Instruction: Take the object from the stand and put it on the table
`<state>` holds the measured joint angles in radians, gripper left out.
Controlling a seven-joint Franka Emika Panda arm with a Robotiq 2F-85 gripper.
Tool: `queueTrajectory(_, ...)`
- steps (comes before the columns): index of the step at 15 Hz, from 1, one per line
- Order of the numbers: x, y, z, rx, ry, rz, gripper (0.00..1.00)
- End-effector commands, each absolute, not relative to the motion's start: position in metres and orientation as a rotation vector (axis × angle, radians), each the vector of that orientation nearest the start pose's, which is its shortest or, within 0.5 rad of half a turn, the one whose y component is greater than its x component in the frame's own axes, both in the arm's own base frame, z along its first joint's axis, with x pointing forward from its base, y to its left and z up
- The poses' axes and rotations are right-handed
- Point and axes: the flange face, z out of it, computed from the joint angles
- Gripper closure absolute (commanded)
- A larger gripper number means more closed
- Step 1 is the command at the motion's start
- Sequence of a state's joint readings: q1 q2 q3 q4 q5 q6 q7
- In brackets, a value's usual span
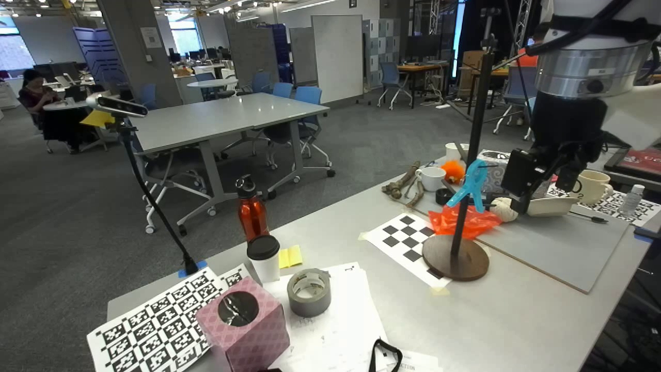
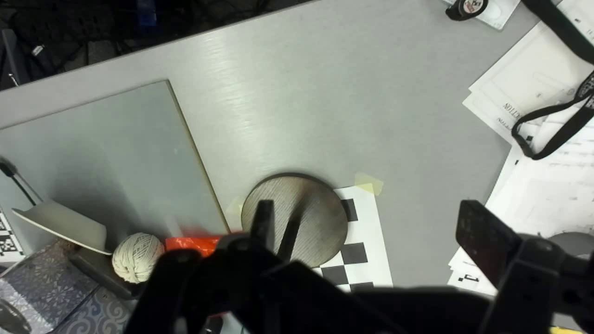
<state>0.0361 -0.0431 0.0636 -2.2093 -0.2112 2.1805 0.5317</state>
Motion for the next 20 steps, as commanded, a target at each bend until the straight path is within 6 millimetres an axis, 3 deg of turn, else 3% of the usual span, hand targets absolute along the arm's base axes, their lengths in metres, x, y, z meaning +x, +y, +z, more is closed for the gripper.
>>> queueTrajectory(1,0.527,0.028,0.386,-3.265,0.596,-0.198,0.00)
queueTrajectory(11,0.535,-0.012,0.350,-3.296,0.785,-0.333,0.00)
queueTrajectory(20,0.537,-0.009,0.347,-3.298,0.792,-0.313,0.00)
